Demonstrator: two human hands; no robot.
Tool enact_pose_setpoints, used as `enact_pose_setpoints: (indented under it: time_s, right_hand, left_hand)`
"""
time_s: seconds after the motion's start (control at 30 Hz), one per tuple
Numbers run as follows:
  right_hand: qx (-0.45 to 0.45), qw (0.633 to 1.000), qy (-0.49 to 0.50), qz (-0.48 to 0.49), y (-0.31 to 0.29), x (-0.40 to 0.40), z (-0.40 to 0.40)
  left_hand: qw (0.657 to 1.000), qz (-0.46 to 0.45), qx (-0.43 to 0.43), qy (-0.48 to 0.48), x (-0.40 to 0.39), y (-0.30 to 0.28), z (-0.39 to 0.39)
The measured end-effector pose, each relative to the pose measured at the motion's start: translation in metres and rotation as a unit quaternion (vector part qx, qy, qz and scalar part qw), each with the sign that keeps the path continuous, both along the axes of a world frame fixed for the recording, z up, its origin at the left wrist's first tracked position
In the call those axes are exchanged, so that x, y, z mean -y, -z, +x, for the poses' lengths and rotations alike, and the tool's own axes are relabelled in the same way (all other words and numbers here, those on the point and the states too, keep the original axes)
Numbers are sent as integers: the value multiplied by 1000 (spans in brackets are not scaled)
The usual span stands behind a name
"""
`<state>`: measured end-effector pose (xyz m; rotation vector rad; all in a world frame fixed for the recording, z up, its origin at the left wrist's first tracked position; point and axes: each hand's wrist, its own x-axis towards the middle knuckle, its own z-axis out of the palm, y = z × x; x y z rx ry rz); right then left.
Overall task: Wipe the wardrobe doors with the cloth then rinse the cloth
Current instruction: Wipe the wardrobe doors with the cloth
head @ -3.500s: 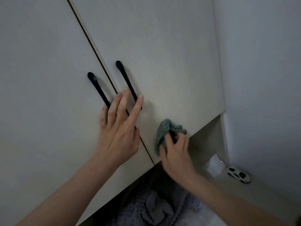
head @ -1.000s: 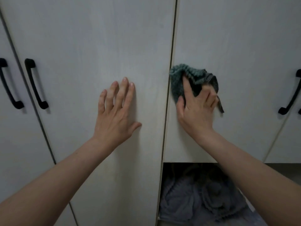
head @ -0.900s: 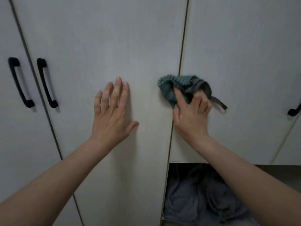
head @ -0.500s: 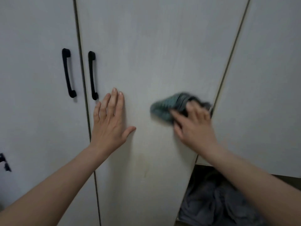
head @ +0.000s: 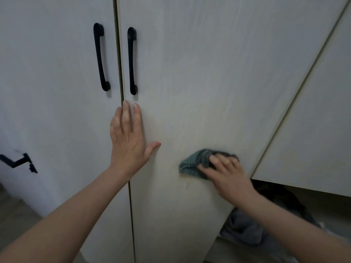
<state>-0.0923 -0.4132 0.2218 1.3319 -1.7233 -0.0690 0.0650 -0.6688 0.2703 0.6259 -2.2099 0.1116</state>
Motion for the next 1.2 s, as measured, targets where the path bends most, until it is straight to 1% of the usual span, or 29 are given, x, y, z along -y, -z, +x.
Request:
enact_pose_setpoints:
  time_s: [0.07, 0.13, 0.2, 0.23, 0.3, 0.4, 0.47, 0.5, 0.57, 0.67, 0.77, 0.83, 0.9, 0.97, 1.03, 1.1, 1.17, 1.2]
  right_hand:
    - [12, 998, -18, -64, -36, 0, -6]
    - [40, 988, 5, -146, -65, -7, -13]
    - [85, 976, 54, -193, -64, -17, -15]
    - [98, 972, 71, -200, -49, -20, -13]
    - [111, 978, 65, -166, 5, -25, -7]
    - [119, 990, 57, -41, 89, -31, 5]
    - [117, 992, 48, -13, 112, -29, 6]
    - [125, 991, 38, -17, 111, -24, 6]
    - [140, 989, 10, -54, 91, -8, 7]
    - [137, 978, -21, -158, 27, 18, 5]
    - [147, 962, -12, -231, -36, 29, 1]
    - [151, 955, 2, -255, -46, 31, 3]
    - [121, 958, 28, -258, -29, 33, 7]
    - [83, 966, 38, -241, 10, 35, 11]
    - [60, 978, 22, -199, 55, 38, 14]
    - [60, 988, 18, -140, 86, 41, 20]
    - [60, 991, 35, -112, 93, 47, 28]
    - [56, 991, 42, -113, 86, 54, 31]
  left_hand:
    - [1000, 9, 4, -2, -2, 0, -1]
    - [1000, 16, 3, -2, -4, 0, -1]
    - [1000, 18, 9, -11, -6, 0, -2]
    - [1000, 18, 13, -14, -6, 1, -2]
    - [1000, 14, 18, -17, -6, 1, -3]
    - [1000, 8, 16, -17, -4, 2, -2]
    - [1000, 2, 23, -21, -3, 2, -2]
    - [999, -2, 30, -25, -3, 2, -1]
    - [998, -13, 44, -31, -1, 2, 2]
    - [997, -32, 59, -39, 3, 2, 4]
    - [997, -34, 58, -38, 3, 2, 5]
    - [997, -38, 58, -37, 3, 2, 7]
    - [997, -47, 57, -30, 7, 4, 7]
    - [997, -57, 56, -20, 12, 6, 9]
    - [995, -78, 59, -11, 22, 8, 12]
    - [991, -112, 78, 1, 33, 8, 18]
    - [986, -141, 91, 15, 45, 10, 24]
    - [984, -150, 92, 23, 51, 10, 27]
